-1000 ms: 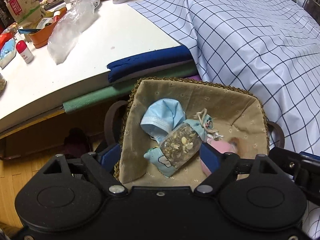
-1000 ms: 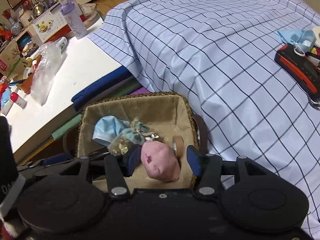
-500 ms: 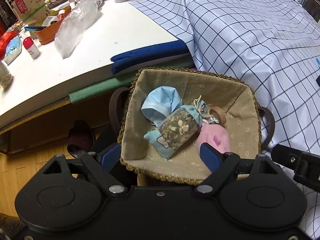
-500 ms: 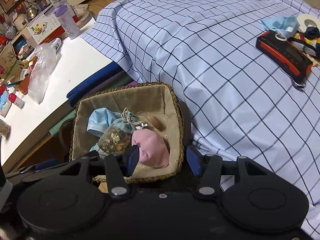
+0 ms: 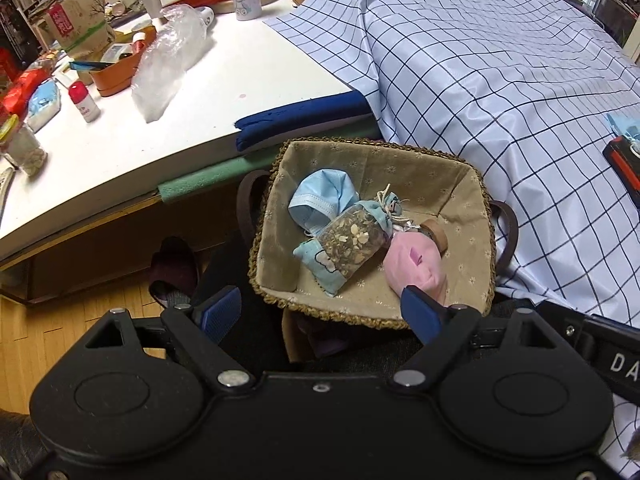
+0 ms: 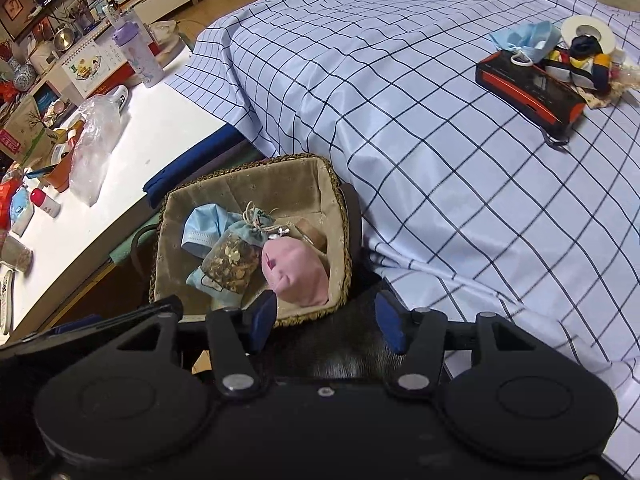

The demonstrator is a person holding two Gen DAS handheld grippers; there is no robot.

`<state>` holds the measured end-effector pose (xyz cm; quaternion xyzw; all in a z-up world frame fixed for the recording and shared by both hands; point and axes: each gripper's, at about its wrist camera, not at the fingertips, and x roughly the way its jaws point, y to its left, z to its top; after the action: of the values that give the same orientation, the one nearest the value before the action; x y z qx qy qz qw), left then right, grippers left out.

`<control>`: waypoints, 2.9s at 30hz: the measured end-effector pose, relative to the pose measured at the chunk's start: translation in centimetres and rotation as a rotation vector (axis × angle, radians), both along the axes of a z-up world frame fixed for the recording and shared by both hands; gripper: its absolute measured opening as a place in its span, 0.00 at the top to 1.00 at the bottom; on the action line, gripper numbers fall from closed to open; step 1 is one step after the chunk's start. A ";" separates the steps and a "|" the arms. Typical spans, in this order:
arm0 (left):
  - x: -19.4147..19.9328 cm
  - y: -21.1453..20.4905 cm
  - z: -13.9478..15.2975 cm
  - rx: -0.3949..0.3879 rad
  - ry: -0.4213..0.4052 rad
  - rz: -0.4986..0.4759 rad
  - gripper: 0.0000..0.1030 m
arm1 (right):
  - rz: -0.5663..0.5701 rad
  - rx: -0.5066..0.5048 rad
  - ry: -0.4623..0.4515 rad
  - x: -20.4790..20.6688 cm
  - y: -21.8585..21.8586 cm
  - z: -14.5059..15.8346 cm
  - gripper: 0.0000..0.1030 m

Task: Organize soft objects
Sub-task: 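Withdraw both tools from the basket back toward the pile on the bed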

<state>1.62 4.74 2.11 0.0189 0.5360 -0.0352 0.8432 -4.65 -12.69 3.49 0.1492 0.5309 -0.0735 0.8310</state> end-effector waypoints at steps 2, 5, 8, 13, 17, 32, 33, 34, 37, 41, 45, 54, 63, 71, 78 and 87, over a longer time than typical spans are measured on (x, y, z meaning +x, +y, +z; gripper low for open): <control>-0.4 0.2 0.4 0.000 -0.002 0.006 0.19 | 0.004 0.002 -0.002 -0.7 0.1 0.2 0.47; -1.2 0.4 0.8 -0.013 0.002 0.003 0.19 | 0.007 -0.001 -0.006 -1.7 0.2 0.4 0.47; -2.1 0.3 1.0 -0.021 0.011 -0.004 0.19 | 0.010 -0.001 -0.008 -2.7 0.1 0.7 0.47; -3.4 -0.5 1.3 -0.020 0.013 -0.039 0.19 | 0.011 -0.013 -0.025 -4.3 -0.1 1.5 0.40; -4.4 -1.1 1.7 -0.021 0.007 -0.063 0.19 | 0.000 -0.018 -0.033 -5.3 -0.6 2.0 0.39; -5.7 -4.7 1.0 -0.015 0.028 -0.180 0.19 | -0.134 -0.046 -0.012 -7.1 -5.6 1.9 0.36; -5.6 -5.1 0.9 -0.015 0.031 -0.190 0.19 | -0.149 -0.048 -0.012 -7.2 -6.2 1.9 0.36; -5.6 -5.4 0.8 -0.014 0.033 -0.199 0.19 | -0.165 -0.049 -0.012 -7.3 -7.0 1.9 0.35; -5.5 -6.7 0.6 -0.007 0.034 -0.236 0.19 | -0.216 -0.055 -0.014 -7.5 -9.4 2.1 0.35; -5.4 -8.5 0.6 0.008 0.020 -0.287 0.19 | -0.286 -0.063 -0.021 -7.9 -12.6 2.2 0.35; -5.0 -10.3 0.5 0.022 0.012 -0.334 0.19 | -0.350 -0.077 -0.038 -8.4 -15.4 2.5 0.35; -4.0 -14.4 0.3 0.022 -0.002 -0.406 0.19 | -0.449 -0.097 -0.121 -8.1 -20.9 4.1 0.31; -2.8 -18.5 0.0 0.022 -0.001 -0.475 0.19 | -0.468 -0.114 -0.180 -4.5 -24.5 5.2 0.26; -1.5 -20.8 -0.2 0.005 0.004 -0.504 0.19 | -0.512 -0.182 -0.224 2.1 -27.8 5.2 0.16; 0.1 -21.9 -0.3 -0.014 0.013 -0.496 0.19 | -0.503 -0.185 -0.206 7.9 -30.4 3.6 0.16; 1.1 -23.9 -0.3 -0.013 0.011 -0.502 0.19 | -0.449 -0.203 -0.073 11.7 -32.8 -0.6 0.12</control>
<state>2.72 -19.17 1.82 0.1458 0.5190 -0.2473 0.8051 7.03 -45.52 2.85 0.1817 0.4441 -0.3036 0.8232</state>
